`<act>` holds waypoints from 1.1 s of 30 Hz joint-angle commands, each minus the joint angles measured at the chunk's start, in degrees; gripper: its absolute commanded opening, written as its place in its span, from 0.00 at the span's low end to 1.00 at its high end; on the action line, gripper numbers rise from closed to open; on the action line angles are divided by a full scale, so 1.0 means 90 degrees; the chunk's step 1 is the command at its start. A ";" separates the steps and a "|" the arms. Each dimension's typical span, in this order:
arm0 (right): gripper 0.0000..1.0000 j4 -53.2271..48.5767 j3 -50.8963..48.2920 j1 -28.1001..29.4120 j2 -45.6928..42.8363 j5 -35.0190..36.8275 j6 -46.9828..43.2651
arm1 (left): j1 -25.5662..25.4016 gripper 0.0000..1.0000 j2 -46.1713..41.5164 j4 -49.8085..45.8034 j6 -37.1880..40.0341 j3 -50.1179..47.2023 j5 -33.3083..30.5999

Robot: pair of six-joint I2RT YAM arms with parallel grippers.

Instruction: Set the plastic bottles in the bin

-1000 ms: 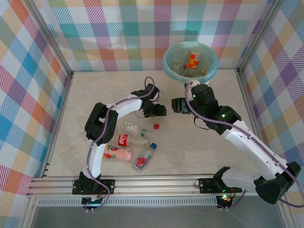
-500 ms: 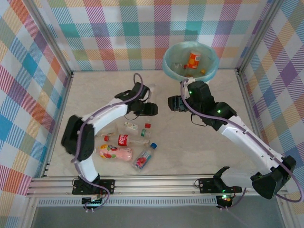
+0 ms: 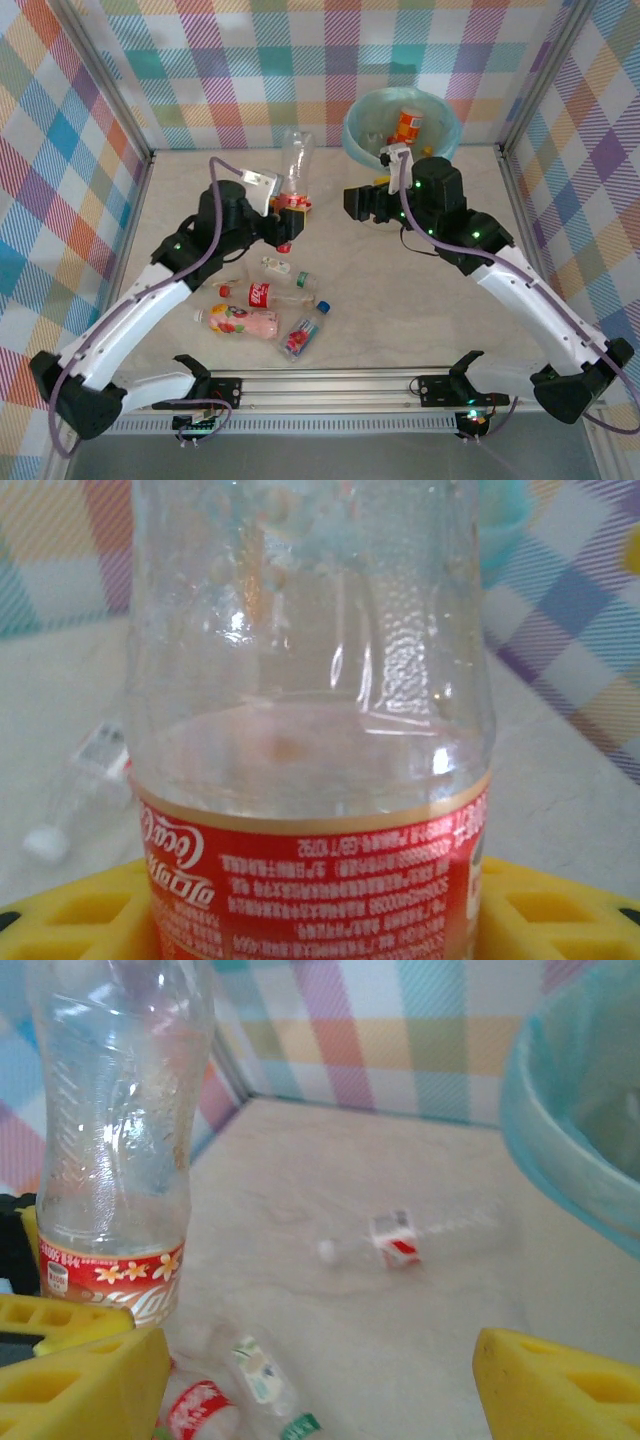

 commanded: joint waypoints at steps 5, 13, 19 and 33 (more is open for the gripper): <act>0.86 0.1589 -0.0224 0.0026 -0.0772 -0.1881 -0.0313 | -0.0196 0.58 -0.0377 0.0750 0.0956 0.0182 0.1370; 0.92 0.1767 -0.0371 0.0026 -0.1219 -0.2150 -0.0483 | -0.0649 0.57 -0.0260 0.0987 0.1192 0.0326 0.1696; 0.96 0.1656 -0.0383 0.0026 -0.1341 -0.2179 -0.0572 | -0.0832 0.57 -0.0180 0.1012 0.1361 0.0416 0.1728; 0.95 0.1272 0.0593 0.0031 -0.0455 -0.2550 -0.0007 | -0.1110 0.58 -0.0287 0.0761 0.1753 0.0446 0.2127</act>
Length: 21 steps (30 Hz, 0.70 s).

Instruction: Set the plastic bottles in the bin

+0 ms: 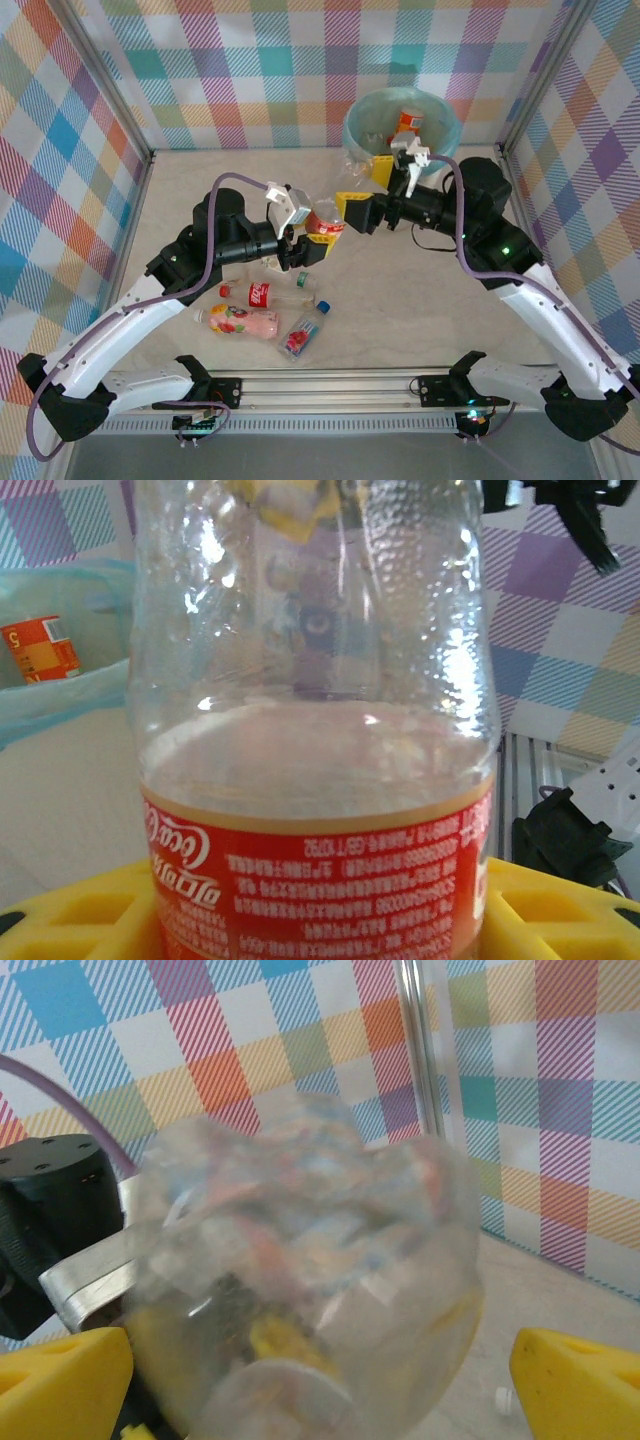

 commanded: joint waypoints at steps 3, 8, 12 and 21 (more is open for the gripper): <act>0.91 -0.0062 0.0638 0.0026 0.0278 -0.0294 0.0327 | -0.0132 0.58 -0.0113 0.0020 0.0278 0.0213 0.0222; 0.76 -0.0280 0.1002 0.0026 0.0499 -0.0718 0.0360 | -0.0157 0.58 -0.0099 -0.0091 0.0371 0.0222 0.0124; 0.64 -0.0476 0.1089 0.0021 0.0523 -0.0830 0.0326 | -0.0152 0.60 -0.0135 -0.0088 0.0453 0.0257 0.0031; 0.52 -0.0545 0.1128 0.0026 0.0482 -0.0685 0.0290 | -0.0158 0.66 -0.0227 -0.0327 0.0410 0.0292 -0.0099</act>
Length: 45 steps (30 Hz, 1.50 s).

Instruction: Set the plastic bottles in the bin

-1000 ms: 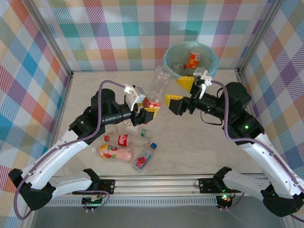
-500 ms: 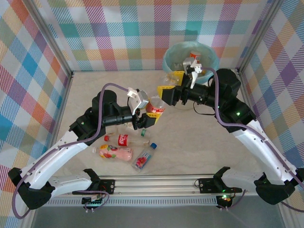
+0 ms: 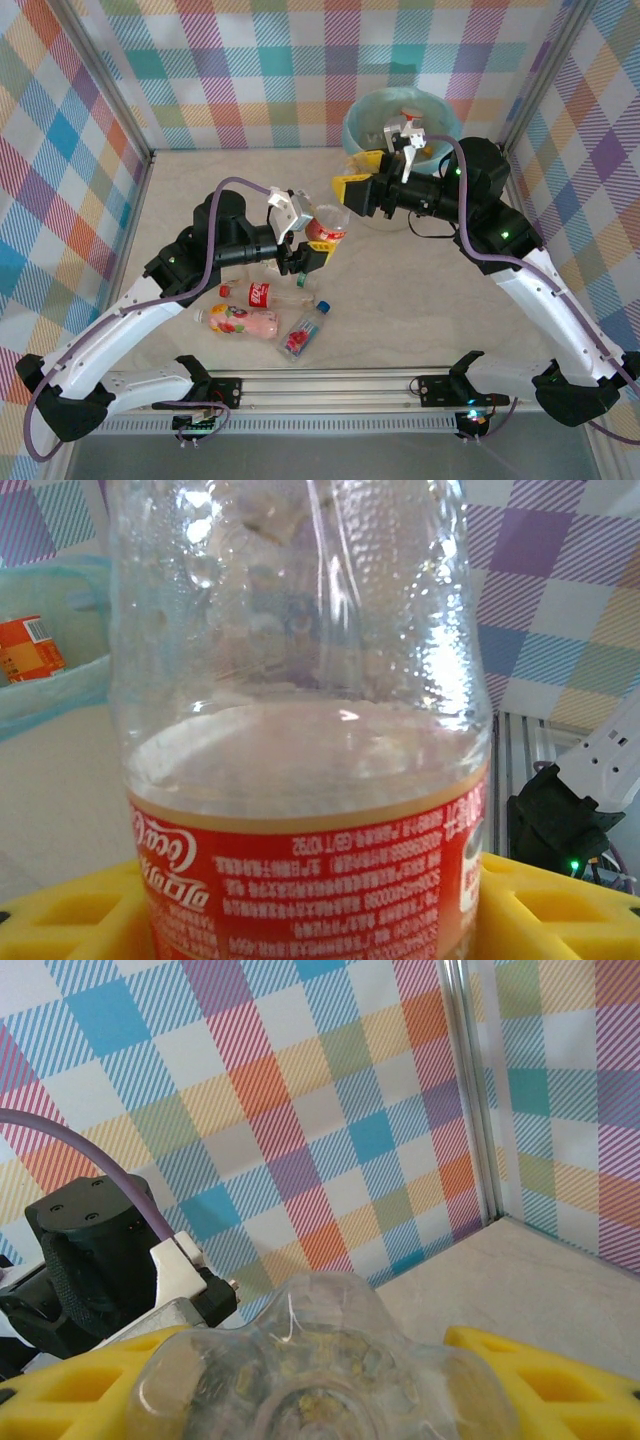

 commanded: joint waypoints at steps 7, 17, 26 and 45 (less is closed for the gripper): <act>0.51 -0.0675 0.0856 0.0031 0.0155 0.1035 -0.0417 | -0.0073 0.86 -0.0407 0.0073 0.0030 0.0128 -0.0744; 0.51 -0.0934 0.1698 -0.0062 0.0597 0.3302 -0.2158 | -0.0069 0.95 -0.1020 0.0626 -0.0140 -0.0379 -0.2400; 0.51 -0.0719 0.2569 -0.0370 0.1384 0.4567 -0.3608 | -0.0067 0.97 -0.0944 0.0494 -0.0334 -0.0224 -0.3128; 0.52 -0.0998 0.3970 -0.1784 0.3549 0.4755 -0.3324 | -0.0067 0.98 -0.0641 0.0236 -0.0423 -0.0153 -0.3548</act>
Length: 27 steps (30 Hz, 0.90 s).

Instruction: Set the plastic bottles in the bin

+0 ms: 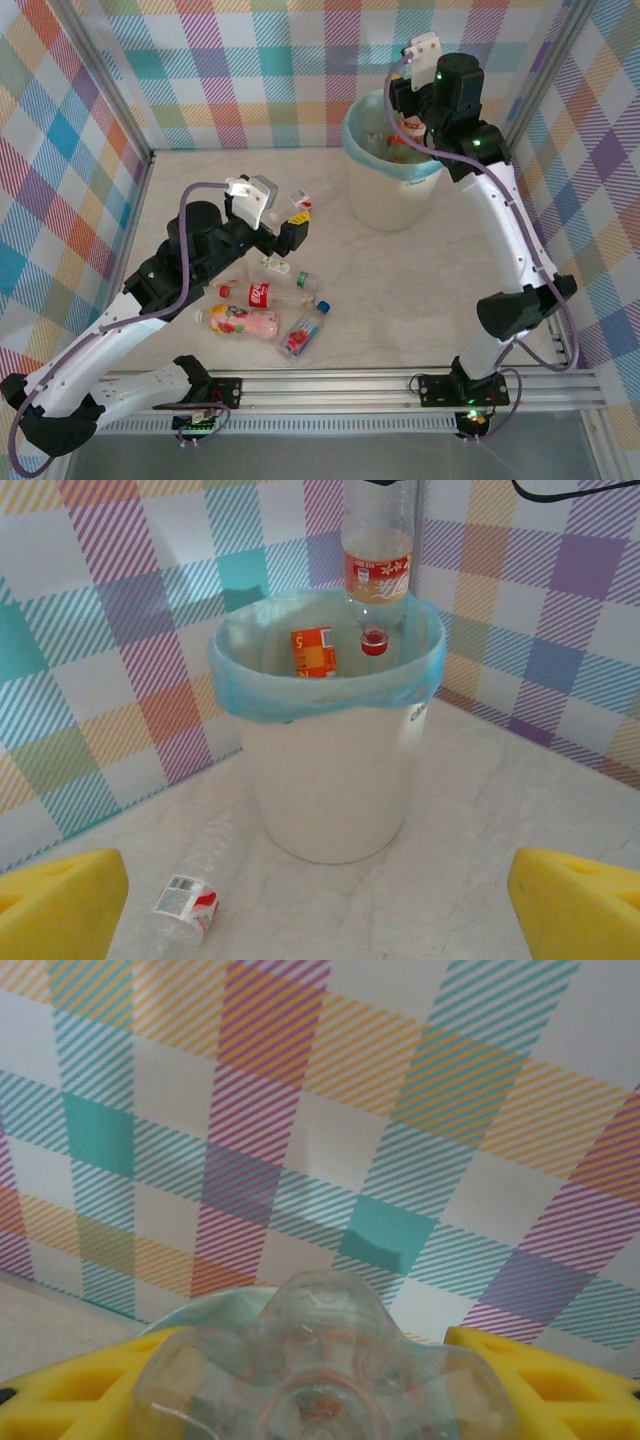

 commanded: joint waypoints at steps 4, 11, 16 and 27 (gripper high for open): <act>0.52 -0.0093 0.0570 0.0004 0.0601 -0.0212 0.0412 | -0.0045 0.98 0.0181 -0.0038 -0.0023 0.0121 -0.0120; 0.53 -0.0573 0.0815 -0.0006 0.1099 0.0213 0.0555 | -0.0040 0.97 0.0358 -0.0303 0.0036 0.0195 -0.0088; 0.54 -0.0691 0.0291 -0.0006 0.1032 0.0689 0.0503 | -0.0047 0.98 0.0438 -0.0336 0.0046 0.0150 -0.0031; 0.60 -0.0768 -0.0741 -0.0198 0.0955 0.0548 0.0960 | -0.0040 0.98 0.0636 -0.0351 -0.0028 0.0247 0.0139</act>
